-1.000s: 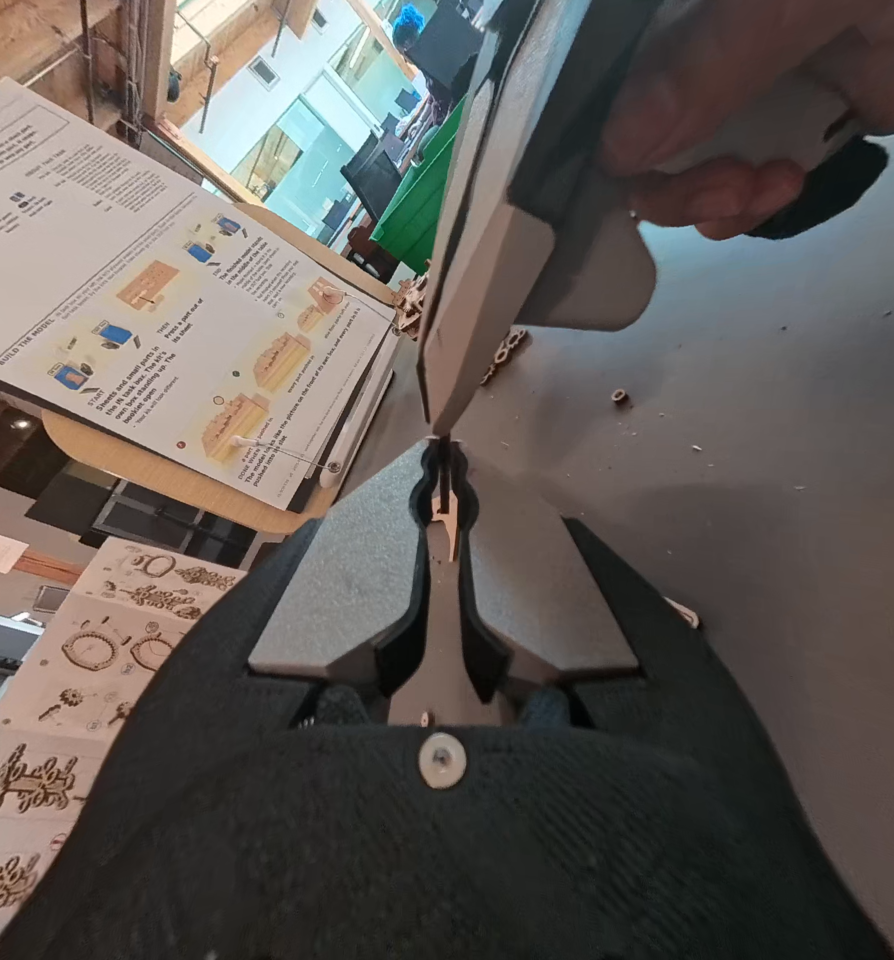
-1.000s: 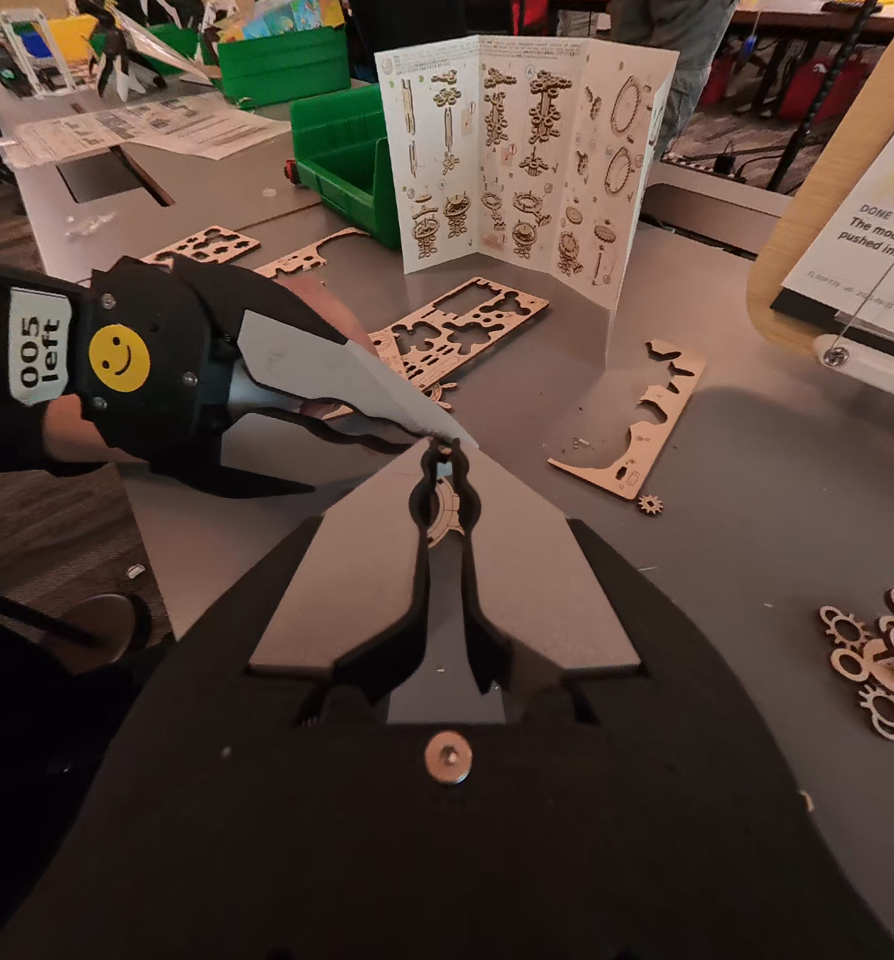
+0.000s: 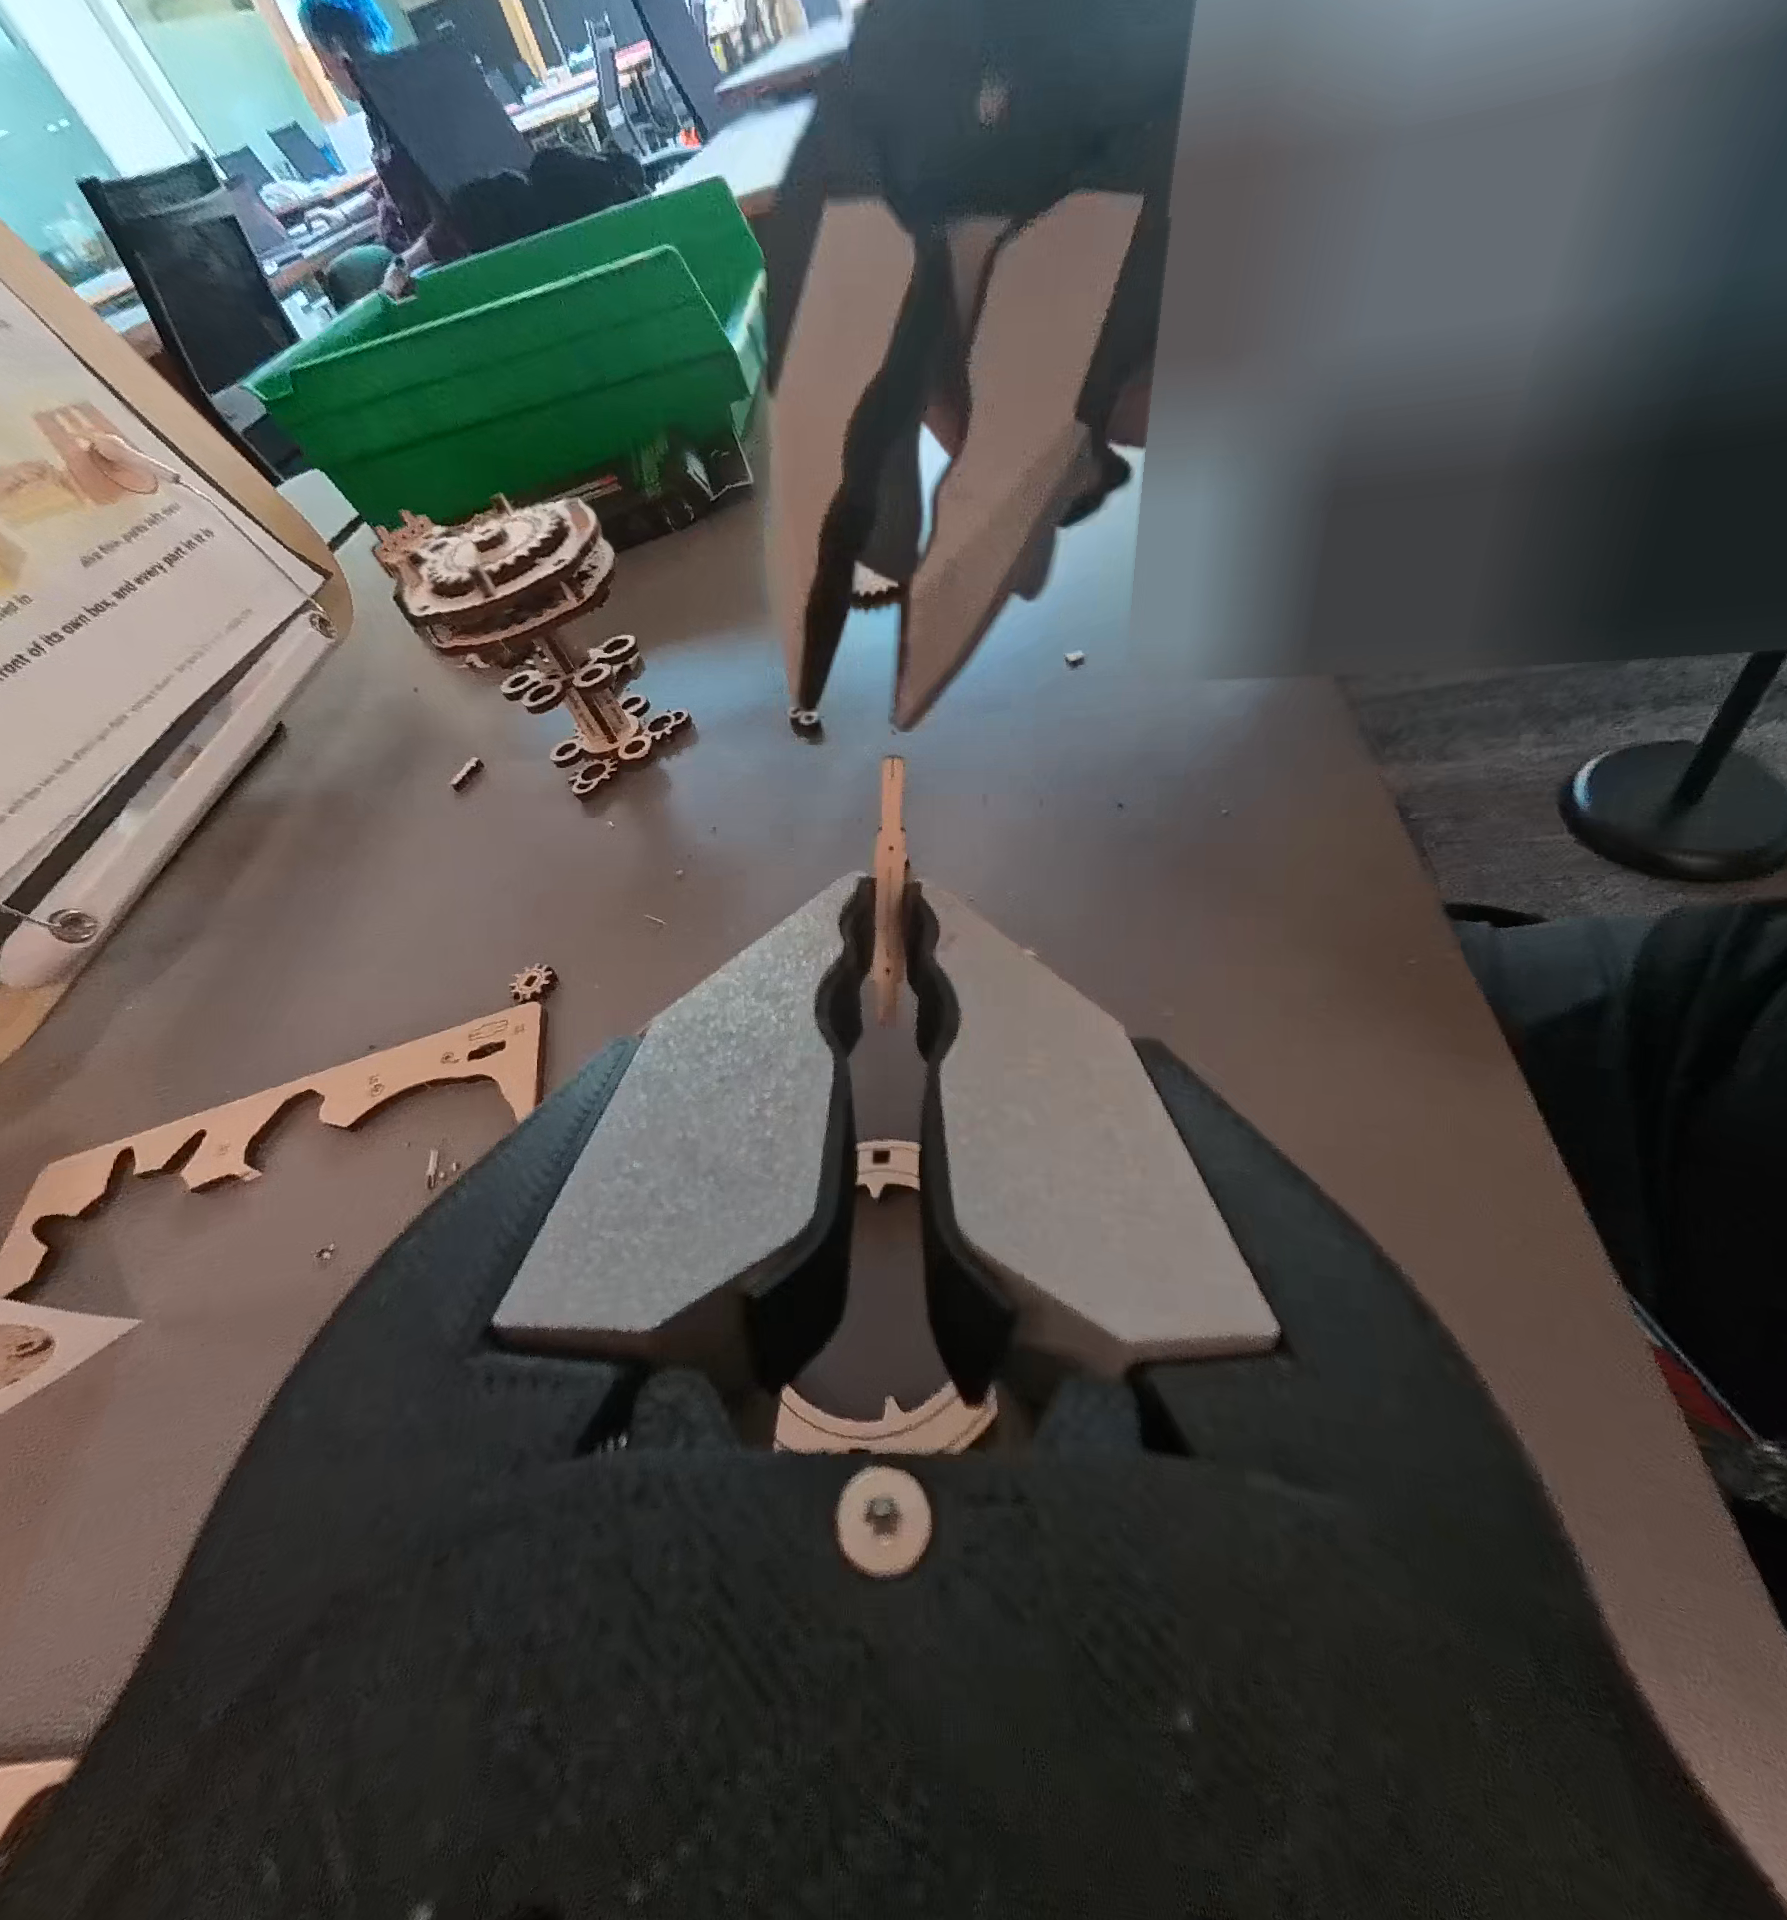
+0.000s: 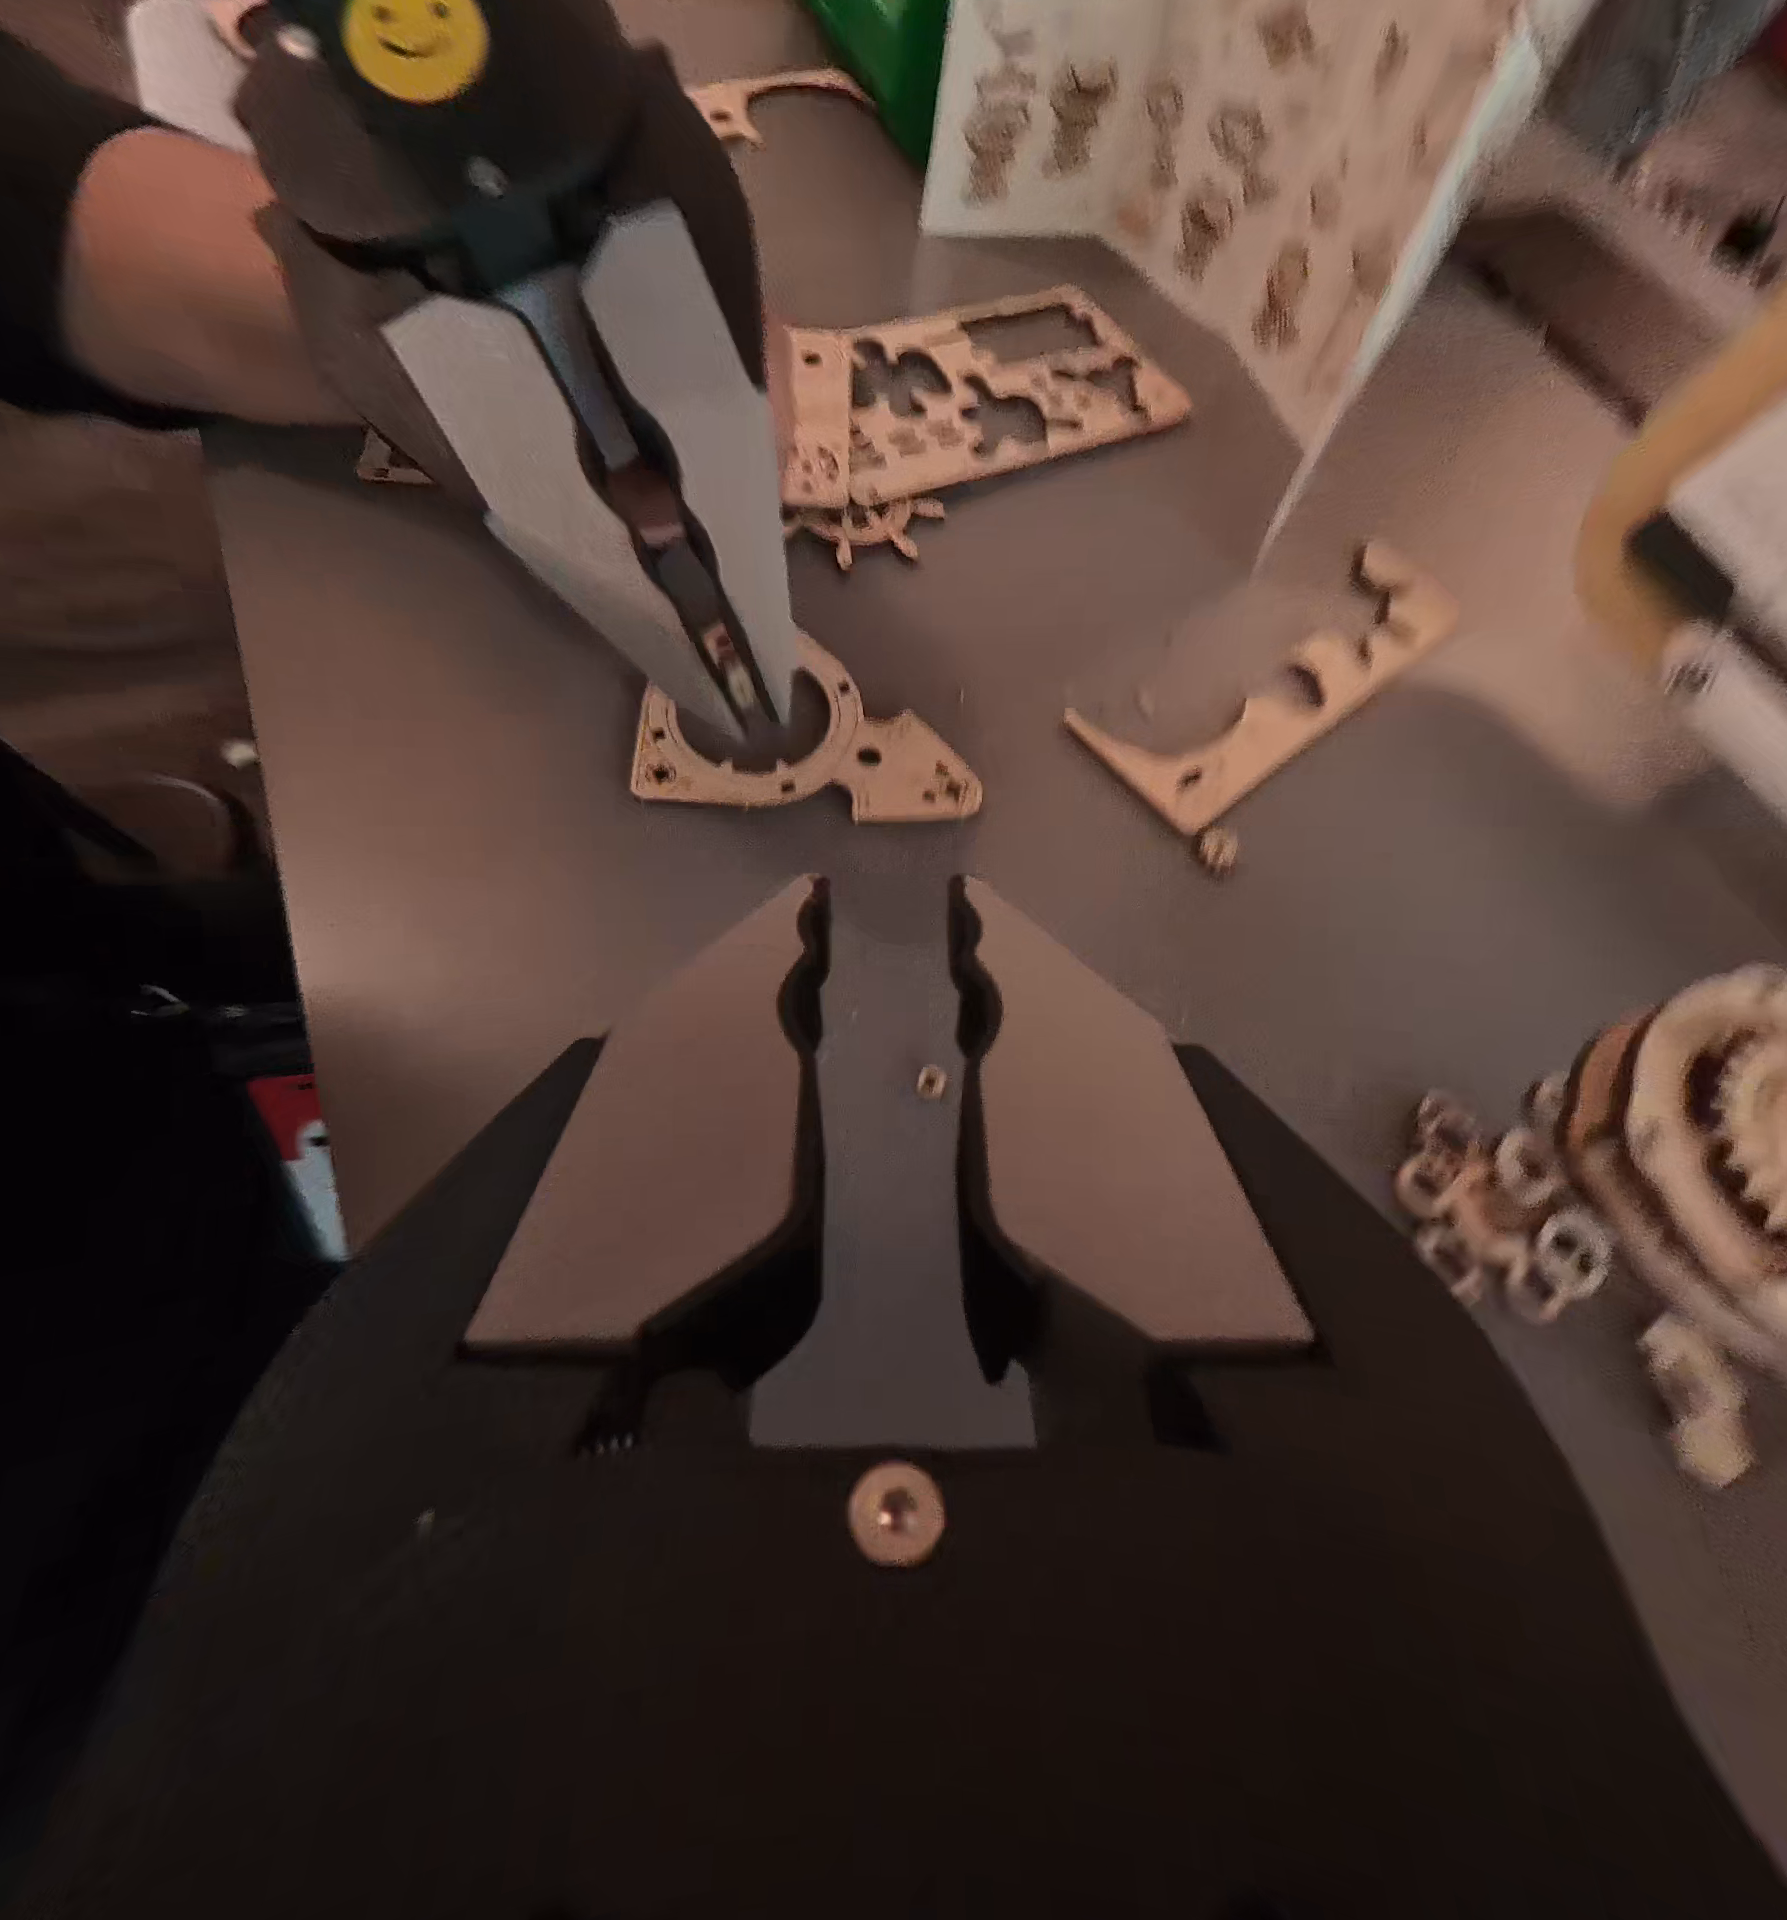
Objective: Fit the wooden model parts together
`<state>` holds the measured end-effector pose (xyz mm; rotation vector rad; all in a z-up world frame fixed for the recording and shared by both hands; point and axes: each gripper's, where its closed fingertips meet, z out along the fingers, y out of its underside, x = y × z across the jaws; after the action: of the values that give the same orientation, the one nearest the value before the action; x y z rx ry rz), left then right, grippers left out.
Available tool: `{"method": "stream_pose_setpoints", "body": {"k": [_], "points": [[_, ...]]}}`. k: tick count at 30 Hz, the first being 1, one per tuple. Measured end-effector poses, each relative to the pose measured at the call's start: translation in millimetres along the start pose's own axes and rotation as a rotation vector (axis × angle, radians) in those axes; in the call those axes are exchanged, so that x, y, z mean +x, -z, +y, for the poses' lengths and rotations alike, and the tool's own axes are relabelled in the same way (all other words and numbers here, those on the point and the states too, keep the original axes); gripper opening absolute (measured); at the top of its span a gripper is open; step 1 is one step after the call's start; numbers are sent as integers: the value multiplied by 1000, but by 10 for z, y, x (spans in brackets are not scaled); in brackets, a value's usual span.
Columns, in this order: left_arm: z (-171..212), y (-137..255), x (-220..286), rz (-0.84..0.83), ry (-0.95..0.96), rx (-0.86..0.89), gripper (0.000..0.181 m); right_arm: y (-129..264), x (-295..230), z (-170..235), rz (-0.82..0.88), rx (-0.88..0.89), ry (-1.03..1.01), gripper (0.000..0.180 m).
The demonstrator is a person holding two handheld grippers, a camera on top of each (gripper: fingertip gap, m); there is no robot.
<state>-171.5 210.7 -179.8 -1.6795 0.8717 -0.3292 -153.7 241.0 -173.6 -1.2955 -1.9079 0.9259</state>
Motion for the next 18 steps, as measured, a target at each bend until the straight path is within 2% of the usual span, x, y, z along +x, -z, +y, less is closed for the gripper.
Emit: {"method": "stream_pose_setpoints", "body": {"k": [2, 6, 10, 13, 18], "points": [[-25, 11, -17, -2, 4, 19, 3, 30, 47, 255, 18, -48, -128, 18], [-38, -13, 2, -4, -39, 25, 3, -8, 78, 656, 99, -162, -208, 11], [-48, -29, 12, -19, -77, 29, 3, -124, 53, 678, 121, -183, -241, 14], [-55, -21, 12, -17, -74, 35, 3, -156, 170, 743, 207, -222, -225, 14], [-56, -19, 13, -10, -65, 36, 3, -226, 125, 743, 170, -206, -241, 15]]}}
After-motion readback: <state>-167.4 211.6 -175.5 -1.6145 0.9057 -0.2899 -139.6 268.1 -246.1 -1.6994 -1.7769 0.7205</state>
